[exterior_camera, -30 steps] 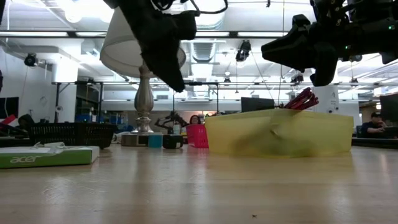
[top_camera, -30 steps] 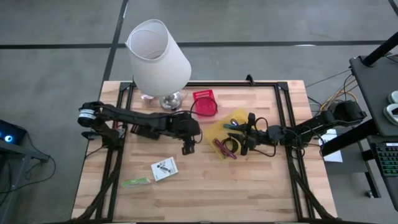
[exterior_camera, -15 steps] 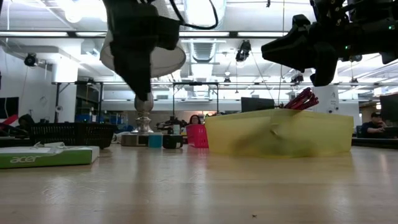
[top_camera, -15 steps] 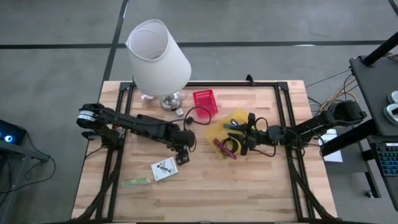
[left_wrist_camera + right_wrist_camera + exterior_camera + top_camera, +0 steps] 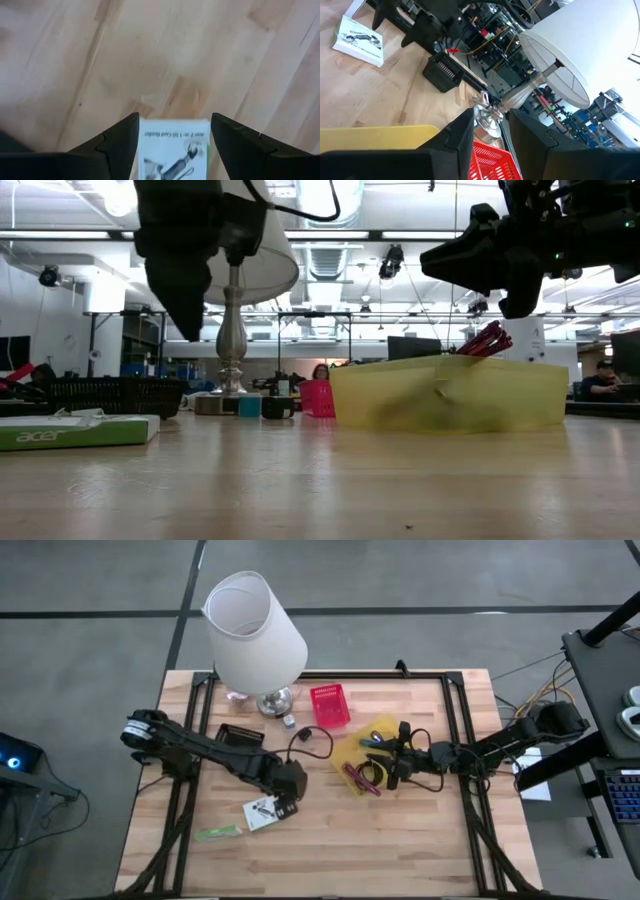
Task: Pick and place items into bin
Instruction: Put the red charger cable into the yellow bin, then put the right card reader box into the black bin
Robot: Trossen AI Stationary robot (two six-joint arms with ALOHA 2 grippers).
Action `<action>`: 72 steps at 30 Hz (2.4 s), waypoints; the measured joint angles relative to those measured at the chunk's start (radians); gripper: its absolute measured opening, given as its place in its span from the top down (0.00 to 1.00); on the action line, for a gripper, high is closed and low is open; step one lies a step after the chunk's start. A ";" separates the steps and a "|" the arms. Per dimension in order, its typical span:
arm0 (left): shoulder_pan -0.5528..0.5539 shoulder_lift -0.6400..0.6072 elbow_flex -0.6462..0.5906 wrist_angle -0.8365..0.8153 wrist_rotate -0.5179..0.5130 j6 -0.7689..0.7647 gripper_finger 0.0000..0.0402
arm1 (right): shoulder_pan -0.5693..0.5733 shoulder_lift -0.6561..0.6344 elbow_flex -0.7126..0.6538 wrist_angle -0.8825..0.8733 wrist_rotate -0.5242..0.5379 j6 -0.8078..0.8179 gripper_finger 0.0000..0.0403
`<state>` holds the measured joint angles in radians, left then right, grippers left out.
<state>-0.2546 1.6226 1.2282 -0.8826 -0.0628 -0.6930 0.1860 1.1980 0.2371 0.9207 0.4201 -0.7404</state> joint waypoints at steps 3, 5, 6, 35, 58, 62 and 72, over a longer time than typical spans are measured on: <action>0.000 0.000 0.000 0.015 -0.002 0.000 0.43 | 0.000 0.000 0.000 0.000 -0.025 0.029 0.72; 0.000 0.000 0.000 0.016 -0.005 0.000 0.43 | 0.001 0.000 0.004 0.000 -0.089 0.026 0.72; 0.000 0.000 0.000 0.016 -0.006 0.000 0.43 | 0.001 0.000 0.009 0.000 -0.145 0.026 0.72; 0.002 0.001 -0.070 0.011 -0.025 0.078 0.43 | 0.002 0.147 0.306 -0.800 -0.661 0.235 0.72; 0.002 0.001 -0.069 0.015 -0.025 0.071 0.43 | 0.001 0.109 0.298 -0.875 -0.161 0.440 0.82; 0.002 0.001 -0.069 0.015 -0.025 0.071 0.43 | 0.001 0.067 0.297 -0.736 -0.161 0.336 0.83; 0.002 0.001 -0.069 0.008 0.058 0.070 0.43 | -0.005 0.075 0.266 -0.474 -0.295 0.209 0.81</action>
<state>-0.2531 1.6234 1.1587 -0.8749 -0.0044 -0.6225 0.1810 1.2728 0.5026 0.4463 0.1255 -0.5317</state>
